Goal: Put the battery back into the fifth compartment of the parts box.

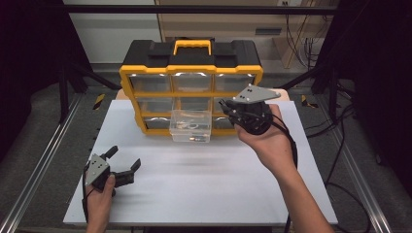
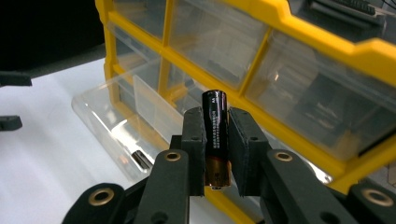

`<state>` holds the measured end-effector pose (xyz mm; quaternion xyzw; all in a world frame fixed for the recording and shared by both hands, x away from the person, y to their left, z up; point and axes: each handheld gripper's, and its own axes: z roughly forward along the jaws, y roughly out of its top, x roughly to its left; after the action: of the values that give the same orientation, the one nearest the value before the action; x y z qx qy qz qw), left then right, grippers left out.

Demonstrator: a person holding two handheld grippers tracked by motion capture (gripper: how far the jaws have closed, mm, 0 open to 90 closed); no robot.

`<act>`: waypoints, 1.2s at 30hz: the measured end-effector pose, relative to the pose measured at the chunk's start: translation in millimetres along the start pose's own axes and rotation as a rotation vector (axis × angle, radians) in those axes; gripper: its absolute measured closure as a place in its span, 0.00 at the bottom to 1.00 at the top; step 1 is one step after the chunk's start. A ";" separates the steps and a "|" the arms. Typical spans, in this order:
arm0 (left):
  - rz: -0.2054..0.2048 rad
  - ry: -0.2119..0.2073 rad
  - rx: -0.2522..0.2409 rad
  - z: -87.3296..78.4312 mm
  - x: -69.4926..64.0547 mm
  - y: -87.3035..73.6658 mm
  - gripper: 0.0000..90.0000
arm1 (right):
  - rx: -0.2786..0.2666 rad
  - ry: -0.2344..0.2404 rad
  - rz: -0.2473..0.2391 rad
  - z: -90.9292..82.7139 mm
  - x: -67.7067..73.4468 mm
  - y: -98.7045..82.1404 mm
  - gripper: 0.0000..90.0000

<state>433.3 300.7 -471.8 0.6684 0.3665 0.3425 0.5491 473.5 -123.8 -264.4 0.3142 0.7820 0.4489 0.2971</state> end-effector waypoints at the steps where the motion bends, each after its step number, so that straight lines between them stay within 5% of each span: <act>1: 0.001 0.000 0.000 0.0 -0.1 0.1 0.02 | -0.001 0.001 0.000 0.7 0.2 1.3 0.85; 25: 0.012 -0.005 0.008 1.0 -2.1 0.1 0.02 | -0.088 0.067 0.090 42.5 12.5 26.2 0.85; 36: 0.010 -0.005 0.008 0.8 -1.7 0.0 0.02 | -0.068 0.077 0.084 55.2 17.6 26.3 0.85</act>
<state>433.1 298.9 -472.0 0.6732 0.3633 0.3421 0.5457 509.6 -71.5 -267.4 0.3192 0.7631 0.4992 0.2581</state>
